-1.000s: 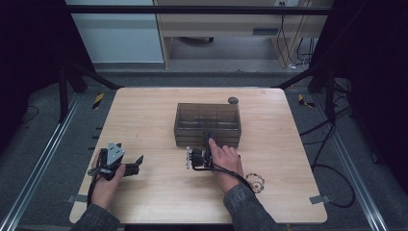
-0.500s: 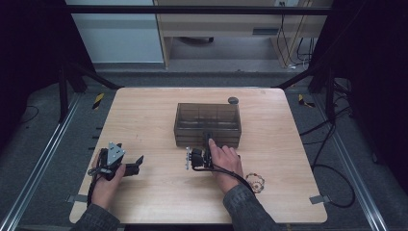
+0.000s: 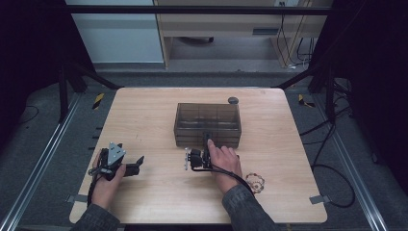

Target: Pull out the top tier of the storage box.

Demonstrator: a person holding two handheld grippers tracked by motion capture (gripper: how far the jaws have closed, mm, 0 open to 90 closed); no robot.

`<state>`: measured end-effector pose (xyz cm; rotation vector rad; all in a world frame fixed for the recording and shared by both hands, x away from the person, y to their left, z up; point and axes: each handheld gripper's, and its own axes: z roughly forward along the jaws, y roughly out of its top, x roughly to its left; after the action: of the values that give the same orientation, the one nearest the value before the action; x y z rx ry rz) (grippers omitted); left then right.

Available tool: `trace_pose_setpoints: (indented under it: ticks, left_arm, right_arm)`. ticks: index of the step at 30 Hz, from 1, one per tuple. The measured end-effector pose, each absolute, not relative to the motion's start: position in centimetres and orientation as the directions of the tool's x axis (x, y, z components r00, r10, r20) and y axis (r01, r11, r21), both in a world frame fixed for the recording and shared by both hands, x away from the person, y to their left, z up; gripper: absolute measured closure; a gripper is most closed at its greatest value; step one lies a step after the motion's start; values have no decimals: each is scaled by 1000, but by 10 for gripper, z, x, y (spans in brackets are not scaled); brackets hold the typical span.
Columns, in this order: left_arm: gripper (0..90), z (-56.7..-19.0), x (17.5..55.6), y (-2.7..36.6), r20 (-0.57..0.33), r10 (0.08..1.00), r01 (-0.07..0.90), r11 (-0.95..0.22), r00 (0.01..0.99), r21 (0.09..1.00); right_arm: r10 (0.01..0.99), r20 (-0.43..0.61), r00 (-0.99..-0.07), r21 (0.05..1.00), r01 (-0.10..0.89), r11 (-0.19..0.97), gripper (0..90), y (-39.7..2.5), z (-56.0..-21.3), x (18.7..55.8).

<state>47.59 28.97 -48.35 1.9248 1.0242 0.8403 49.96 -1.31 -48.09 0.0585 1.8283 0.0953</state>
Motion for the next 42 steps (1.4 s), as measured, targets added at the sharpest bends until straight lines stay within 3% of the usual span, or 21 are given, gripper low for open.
trace_pose_setpoints:
  ticks: [22, 42]
  left_arm:
    - [50, -484, 476, 289, 185, 870, 356, -370, 457, 858]
    - [50, -484, 476, 289, 188, 869, 359, -375, 458, 855]
  right_arm:
    - [89, -961, -263, 96, -12, 995, 816, -13, -480, 494]
    - [86, -961, -263, 96, -24, 995, 815, -13, -481, 466]
